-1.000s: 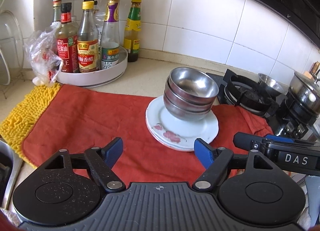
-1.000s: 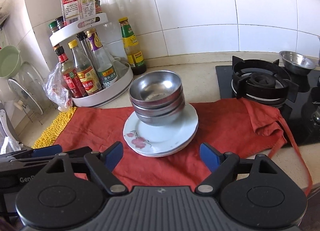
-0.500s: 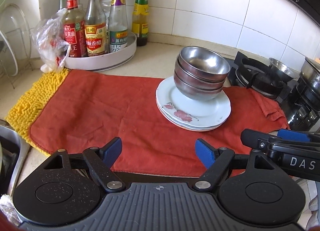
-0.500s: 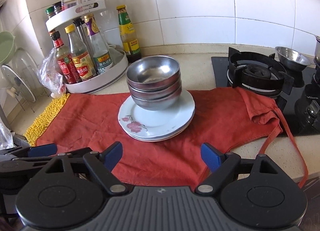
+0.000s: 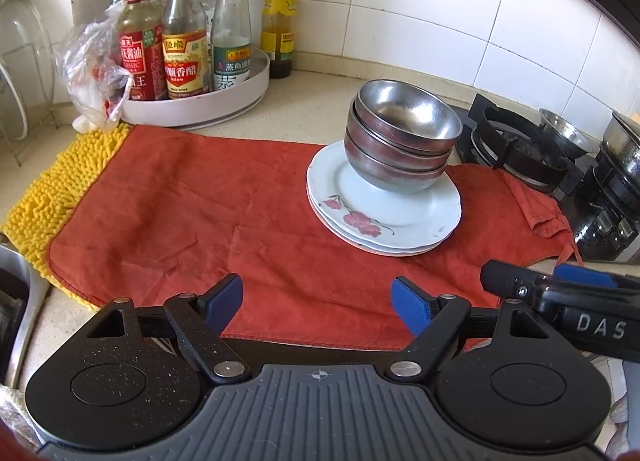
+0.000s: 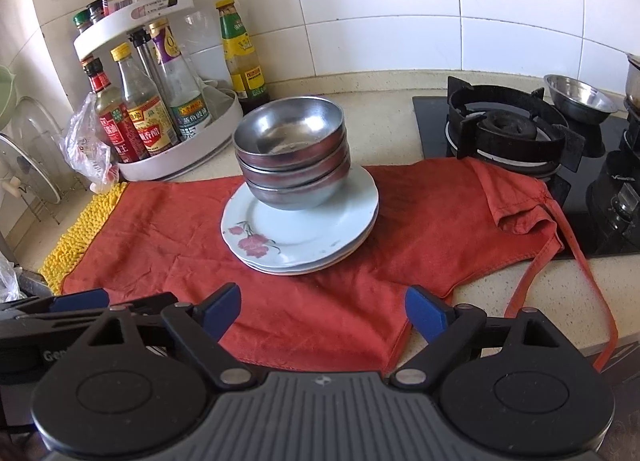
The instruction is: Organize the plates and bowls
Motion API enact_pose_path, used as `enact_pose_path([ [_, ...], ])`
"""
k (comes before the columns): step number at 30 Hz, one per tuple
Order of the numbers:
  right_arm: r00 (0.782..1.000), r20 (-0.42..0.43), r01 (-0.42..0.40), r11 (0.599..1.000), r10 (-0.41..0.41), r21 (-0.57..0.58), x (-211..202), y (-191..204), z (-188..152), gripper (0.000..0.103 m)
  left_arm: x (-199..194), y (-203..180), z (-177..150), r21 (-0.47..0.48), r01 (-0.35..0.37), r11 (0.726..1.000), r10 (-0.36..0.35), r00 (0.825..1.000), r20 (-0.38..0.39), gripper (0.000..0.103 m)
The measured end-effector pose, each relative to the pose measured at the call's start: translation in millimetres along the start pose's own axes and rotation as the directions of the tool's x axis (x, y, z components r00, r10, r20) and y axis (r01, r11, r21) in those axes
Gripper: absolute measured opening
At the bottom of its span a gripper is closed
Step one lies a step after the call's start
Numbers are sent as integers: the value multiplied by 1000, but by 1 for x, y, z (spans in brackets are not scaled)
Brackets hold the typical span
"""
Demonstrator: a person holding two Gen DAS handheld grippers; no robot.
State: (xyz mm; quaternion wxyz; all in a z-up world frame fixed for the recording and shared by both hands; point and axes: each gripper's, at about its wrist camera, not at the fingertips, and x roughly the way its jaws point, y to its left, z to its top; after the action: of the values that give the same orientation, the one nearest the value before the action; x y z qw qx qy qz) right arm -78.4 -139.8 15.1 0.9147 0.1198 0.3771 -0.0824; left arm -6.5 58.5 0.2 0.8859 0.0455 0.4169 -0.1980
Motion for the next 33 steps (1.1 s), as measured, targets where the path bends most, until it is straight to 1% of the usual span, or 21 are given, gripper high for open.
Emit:
enact_pose_path([
  [6, 1000, -3, 0, 1000, 1, 19, 3, -7, 0, 92, 1, -3, 1, -9, -5, 1000, 5, 1000, 3, 87],
  [14, 1000, -9, -9, 999, 9, 36, 4, -13, 1, 92, 0, -10, 3, 8, -22, 1000, 22, 1000, 11, 86],
  [26, 1000, -15, -1, 999, 2, 35, 3, -14, 1, 92, -1, -16, 5, 45, -58, 997, 58, 998, 9, 86],
  [33, 1000, -13, 6, 999, -6, 38, 1, -15, 0, 92, -3, -21, 6, 72, -68, 995, 67, 998, 22, 86],
])
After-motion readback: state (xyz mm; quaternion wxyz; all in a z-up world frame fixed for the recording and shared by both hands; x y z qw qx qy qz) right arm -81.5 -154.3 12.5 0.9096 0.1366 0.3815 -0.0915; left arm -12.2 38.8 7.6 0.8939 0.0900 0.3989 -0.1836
